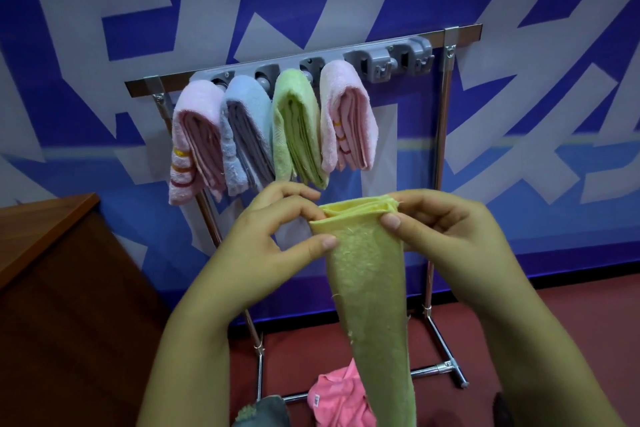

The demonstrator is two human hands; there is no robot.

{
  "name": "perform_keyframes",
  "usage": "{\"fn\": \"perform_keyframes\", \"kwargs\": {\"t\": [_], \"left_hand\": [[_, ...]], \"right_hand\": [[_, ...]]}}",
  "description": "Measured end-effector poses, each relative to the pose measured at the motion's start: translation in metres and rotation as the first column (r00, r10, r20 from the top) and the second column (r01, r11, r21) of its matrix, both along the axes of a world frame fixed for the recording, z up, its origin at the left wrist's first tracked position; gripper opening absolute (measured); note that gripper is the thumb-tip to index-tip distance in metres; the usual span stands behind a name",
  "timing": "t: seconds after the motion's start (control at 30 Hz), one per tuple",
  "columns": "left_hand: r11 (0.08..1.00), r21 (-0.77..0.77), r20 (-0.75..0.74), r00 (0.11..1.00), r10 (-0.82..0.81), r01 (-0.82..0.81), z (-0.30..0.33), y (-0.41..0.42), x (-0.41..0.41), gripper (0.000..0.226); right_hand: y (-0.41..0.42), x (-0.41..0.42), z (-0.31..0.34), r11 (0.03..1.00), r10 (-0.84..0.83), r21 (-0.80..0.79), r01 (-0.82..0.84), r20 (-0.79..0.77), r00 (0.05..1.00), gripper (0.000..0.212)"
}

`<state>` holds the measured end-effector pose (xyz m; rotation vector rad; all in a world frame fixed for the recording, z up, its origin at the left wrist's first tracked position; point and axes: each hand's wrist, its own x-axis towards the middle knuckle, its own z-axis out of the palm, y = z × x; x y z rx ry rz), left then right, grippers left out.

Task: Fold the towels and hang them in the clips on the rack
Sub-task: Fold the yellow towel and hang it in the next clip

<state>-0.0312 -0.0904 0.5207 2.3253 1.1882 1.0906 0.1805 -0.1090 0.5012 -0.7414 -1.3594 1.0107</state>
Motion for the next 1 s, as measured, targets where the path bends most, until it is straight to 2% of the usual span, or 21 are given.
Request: {"fn": "perform_keyframes", "kwargs": {"t": [0.07, 0.13, 0.27, 0.37, 0.43, 0.57, 0.77, 0.9, 1.0], "left_hand": [[0.997, 0.08, -0.045, 0.999, -0.013, 0.017, 0.004, 0.003, -0.002, 0.02], [0.991, 0.133, -0.029, 1.0, -0.002, 0.005, 0.009, 0.002, 0.0, 0.017], [0.994, 0.092, 0.25, 0.965, -0.075, 0.053, 0.015, -0.008, 0.011, 0.012], [0.992, 0.025, 0.468, 0.875, -0.124, 0.126, 0.013, -0.008, 0.017, 0.014], [0.985, 0.001, 0.531, 0.835, -0.147, 0.173, 0.01, -0.008, 0.018, 0.019], [0.972, -0.014, 0.512, 0.836, -0.195, 0.234, 0.01, -0.012, 0.016, 0.025], [0.992, 0.032, 0.275, 0.953, -0.128, 0.124, 0.019, -0.018, 0.023, 0.038], [0.99, 0.082, 0.313, 0.94, -0.132, 0.112, 0.026, -0.016, 0.028, 0.029], [0.986, 0.086, 0.309, 0.937, -0.162, 0.141, 0.033, -0.011, 0.03, 0.029]], "right_hand": [[0.002, 0.001, -0.002, 1.0, -0.016, -0.006, 0.017, 0.019, 1.0, 0.016], [0.001, 0.001, -0.001, 1.0, -0.025, -0.002, 0.025, 0.014, 1.0, 0.017], [-0.003, 0.005, 0.014, 0.997, -0.013, 0.072, 0.014, -0.012, 1.0, 0.017], [-0.003, 0.005, 0.016, 0.997, -0.007, 0.078, 0.008, -0.016, 1.0, 0.018], [-0.003, 0.003, 0.01, 0.999, -0.006, 0.043, 0.008, -0.043, 0.999, 0.017], [-0.003, 0.0, 0.006, 1.0, 0.011, 0.03, -0.009, -0.079, 0.997, 0.013], [-0.004, -0.01, 0.014, 0.991, 0.113, 0.088, -0.103, -0.115, 0.987, 0.012], [0.003, -0.007, 0.004, 0.987, 0.152, 0.082, -0.141, -0.135, 0.979, 0.016], [0.011, 0.002, -0.021, 0.969, 0.246, -0.001, -0.247, -0.052, 0.968, 0.024]]}}
